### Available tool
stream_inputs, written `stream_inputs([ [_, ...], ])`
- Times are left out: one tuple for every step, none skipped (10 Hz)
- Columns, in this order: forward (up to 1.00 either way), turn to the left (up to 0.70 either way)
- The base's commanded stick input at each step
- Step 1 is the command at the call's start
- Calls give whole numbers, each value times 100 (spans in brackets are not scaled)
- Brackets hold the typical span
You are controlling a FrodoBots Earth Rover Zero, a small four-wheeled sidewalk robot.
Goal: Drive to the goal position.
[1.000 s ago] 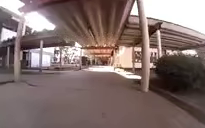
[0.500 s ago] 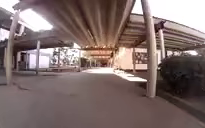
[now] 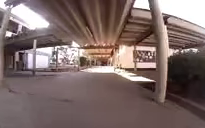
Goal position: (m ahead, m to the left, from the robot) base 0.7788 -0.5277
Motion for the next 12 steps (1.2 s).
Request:
stream_inputs([
  [70, 0],
  [70, 0],
  [70, 0],
  [70, 0],
  [70, 0],
  [70, 0],
  [70, 0],
  [70, 0],
  [70, 0],
  [70, 0],
  [70, 0],
  [70, 0],
])
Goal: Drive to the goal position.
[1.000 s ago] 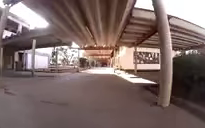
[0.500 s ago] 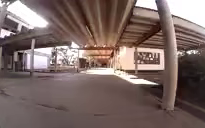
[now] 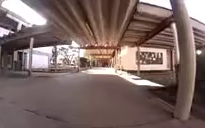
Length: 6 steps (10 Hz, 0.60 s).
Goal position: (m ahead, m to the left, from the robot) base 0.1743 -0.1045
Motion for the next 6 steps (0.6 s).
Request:
stream_inputs([
  [70, 0],
  [70, 0],
  [70, 0],
  [70, 0],
  [70, 0],
  [70, 0],
])
